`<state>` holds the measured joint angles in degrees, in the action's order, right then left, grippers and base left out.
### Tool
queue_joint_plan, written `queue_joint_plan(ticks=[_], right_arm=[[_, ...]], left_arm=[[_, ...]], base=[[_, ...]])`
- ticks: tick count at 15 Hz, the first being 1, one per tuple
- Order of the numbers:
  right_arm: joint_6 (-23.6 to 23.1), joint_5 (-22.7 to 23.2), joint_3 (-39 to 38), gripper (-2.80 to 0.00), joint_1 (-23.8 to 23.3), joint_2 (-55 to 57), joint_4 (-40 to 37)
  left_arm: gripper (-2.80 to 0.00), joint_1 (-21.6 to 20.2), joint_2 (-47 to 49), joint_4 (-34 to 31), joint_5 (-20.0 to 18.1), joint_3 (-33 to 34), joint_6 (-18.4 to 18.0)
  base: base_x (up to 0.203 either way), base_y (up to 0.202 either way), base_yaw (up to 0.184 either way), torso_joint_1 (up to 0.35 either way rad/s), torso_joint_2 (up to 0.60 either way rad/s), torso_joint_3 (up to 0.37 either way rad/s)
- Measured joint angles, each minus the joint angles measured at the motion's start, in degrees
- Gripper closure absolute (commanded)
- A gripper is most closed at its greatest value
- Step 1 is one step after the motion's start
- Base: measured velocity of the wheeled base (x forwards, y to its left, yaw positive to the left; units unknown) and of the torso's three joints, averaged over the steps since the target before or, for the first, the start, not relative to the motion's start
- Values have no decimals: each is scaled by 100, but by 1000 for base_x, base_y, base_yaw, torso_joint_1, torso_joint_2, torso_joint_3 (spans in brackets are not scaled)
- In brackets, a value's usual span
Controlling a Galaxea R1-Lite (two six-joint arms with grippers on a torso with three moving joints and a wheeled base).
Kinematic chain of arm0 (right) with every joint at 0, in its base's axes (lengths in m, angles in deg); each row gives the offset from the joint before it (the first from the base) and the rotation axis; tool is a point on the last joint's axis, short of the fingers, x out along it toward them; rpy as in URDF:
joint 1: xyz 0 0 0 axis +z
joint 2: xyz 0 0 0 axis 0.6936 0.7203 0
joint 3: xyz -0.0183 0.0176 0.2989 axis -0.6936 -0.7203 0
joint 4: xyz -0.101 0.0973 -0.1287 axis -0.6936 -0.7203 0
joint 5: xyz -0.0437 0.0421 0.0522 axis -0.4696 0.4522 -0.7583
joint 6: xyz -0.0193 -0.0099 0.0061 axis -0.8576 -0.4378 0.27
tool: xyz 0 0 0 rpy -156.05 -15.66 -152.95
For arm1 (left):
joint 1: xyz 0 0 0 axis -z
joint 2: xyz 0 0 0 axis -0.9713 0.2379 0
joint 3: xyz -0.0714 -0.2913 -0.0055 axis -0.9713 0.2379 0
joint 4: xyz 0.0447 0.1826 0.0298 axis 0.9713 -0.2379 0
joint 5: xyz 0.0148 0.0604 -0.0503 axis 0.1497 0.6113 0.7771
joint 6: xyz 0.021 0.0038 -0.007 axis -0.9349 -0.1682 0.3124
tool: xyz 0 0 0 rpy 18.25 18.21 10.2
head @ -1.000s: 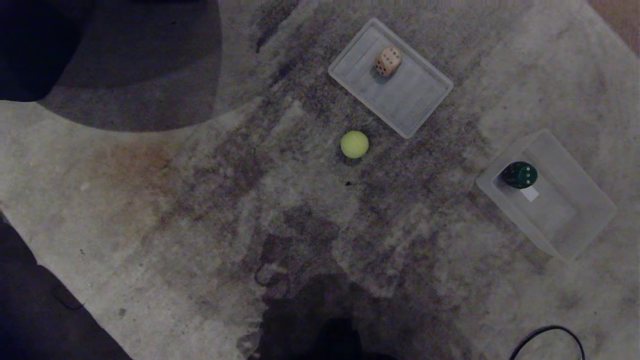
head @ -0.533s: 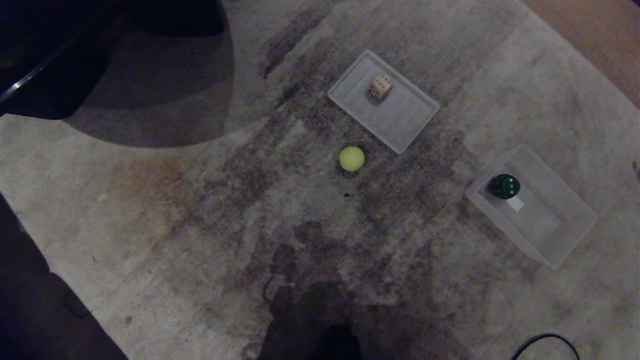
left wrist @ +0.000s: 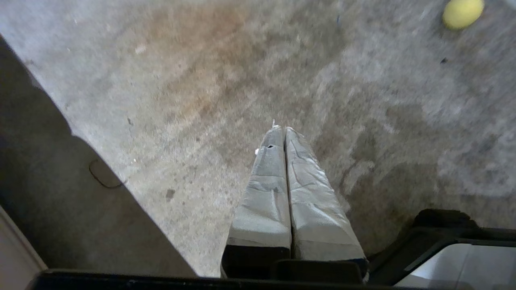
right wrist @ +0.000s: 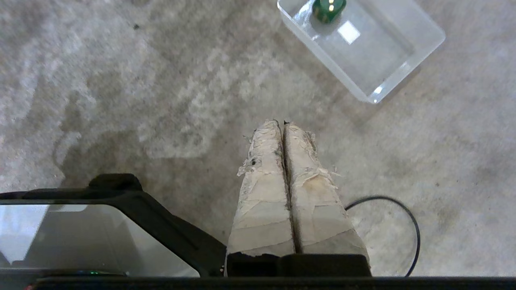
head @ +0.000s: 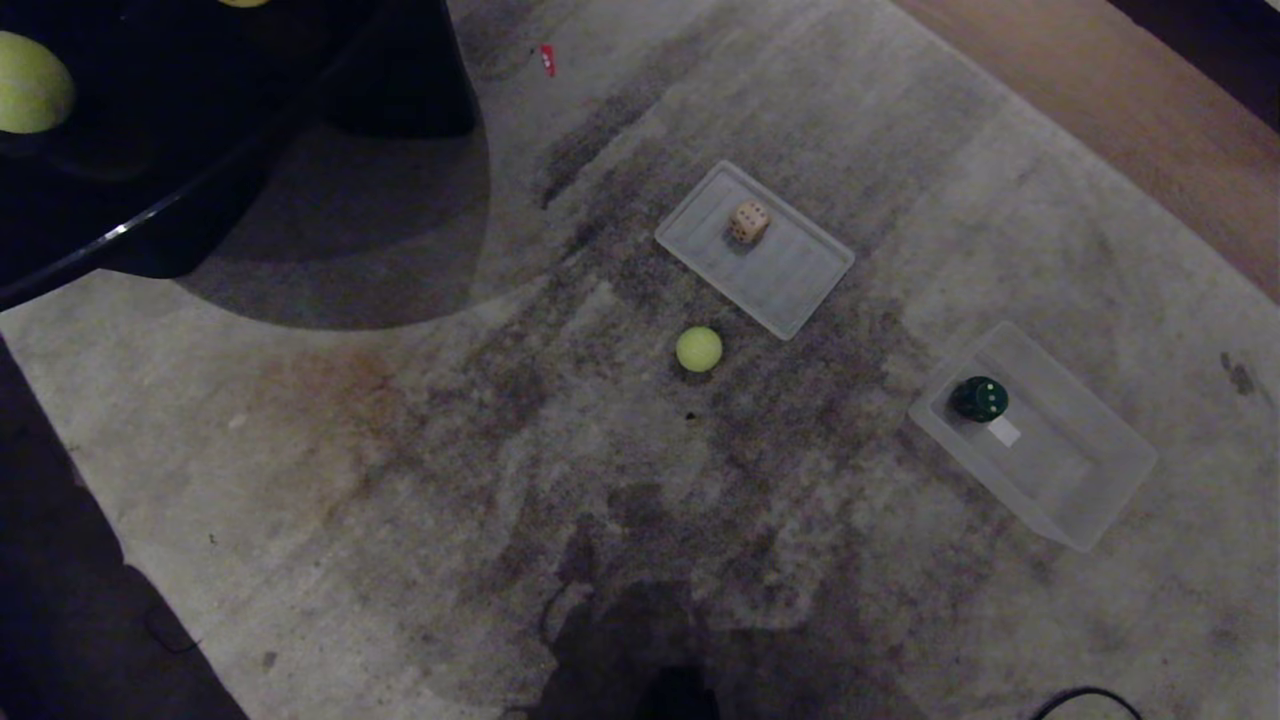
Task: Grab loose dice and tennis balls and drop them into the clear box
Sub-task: Pick up the ball on the floor
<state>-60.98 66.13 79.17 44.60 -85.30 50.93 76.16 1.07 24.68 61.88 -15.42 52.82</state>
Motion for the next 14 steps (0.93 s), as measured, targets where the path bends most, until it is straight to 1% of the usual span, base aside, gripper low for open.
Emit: queue_joint_plan(ticks=[14], right_arm=[[4, 0, 0, 0, 0, 5, 0]], left_arm=[[0, 0, 0, -5, -5, 0, -15]], base=[[0, 0, 0, 3, 0, 198]])
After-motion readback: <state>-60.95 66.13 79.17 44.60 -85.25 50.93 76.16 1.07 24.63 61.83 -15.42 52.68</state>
